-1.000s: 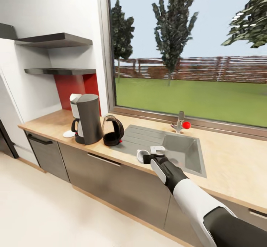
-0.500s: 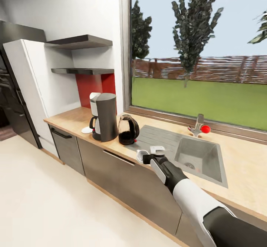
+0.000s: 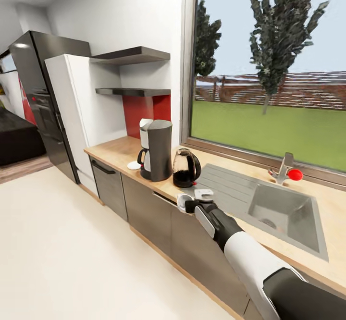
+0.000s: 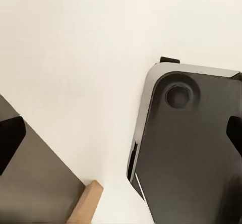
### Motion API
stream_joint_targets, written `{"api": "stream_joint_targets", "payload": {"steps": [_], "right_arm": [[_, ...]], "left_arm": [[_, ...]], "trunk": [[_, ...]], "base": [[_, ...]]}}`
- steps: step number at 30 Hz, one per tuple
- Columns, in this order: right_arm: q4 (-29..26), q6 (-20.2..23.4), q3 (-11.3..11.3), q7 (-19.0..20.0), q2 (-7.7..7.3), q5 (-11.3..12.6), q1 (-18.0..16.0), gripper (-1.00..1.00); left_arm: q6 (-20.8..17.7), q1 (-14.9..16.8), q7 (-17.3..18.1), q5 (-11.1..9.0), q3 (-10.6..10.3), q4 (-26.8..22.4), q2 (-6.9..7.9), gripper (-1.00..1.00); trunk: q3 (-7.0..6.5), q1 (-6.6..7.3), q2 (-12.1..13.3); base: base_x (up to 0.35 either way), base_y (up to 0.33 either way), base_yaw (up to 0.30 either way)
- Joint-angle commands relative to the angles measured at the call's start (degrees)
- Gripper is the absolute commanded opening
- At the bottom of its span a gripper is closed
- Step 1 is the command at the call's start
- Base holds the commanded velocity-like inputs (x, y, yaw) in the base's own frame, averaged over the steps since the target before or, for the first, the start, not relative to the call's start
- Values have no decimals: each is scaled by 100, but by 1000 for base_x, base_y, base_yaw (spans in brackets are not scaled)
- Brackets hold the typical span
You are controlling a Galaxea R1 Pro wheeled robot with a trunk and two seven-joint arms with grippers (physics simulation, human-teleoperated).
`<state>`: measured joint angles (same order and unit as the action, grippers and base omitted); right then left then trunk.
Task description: Set up a coffee station on the kitchen countertop: keep the coffee maker on the countertop, move the bottle of coffee from the kitchen shelf to the counter next to the coffee maker, place a paper coffee filter on top of the coffee maker, put the saucer next to the coffee maker with the coffee cup on the saucer, and place the electric kettle next to the coffee maker.
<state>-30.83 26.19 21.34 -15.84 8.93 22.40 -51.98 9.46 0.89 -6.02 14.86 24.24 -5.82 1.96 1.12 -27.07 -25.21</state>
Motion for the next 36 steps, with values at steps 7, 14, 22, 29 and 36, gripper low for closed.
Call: {"api": "stream_joint_targets", "payload": {"steps": [7, 14, 22, 29, 36], "right_arm": [[-11, 18, 37, -51, -6, 63, -5, -100], [-11, 18, 37, -51, -6, 63, -5, -100], [-5, 25, 37, -51, 59, 63, -5, -100], [-2, 26, 37, -51, 106, 63, -5, -100], [-2, 27, 37, -51, 106, 63, -5, -100]], "left_arm": [[23, 14, -22, 60, 37, 11, -2, 100], [21, 16, -22, 60, 37, 11, -2, 100], [21, 16, -22, 60, 37, 11, -7, 100], [21, 16, -22, 60, 31, 11, -30, 100], [21, 16, -22, 60, 31, 11, -37, 100]], "trunk": [[12, -3, -11], [12, -3, -11], [32, -3, -11], [76, -3, -11], [137, -3, -11]], "base": [[0, 0, 279], [0, 0, 279], [0, 0, 274], [0, 0, 215], [0, 0, 42]]}}
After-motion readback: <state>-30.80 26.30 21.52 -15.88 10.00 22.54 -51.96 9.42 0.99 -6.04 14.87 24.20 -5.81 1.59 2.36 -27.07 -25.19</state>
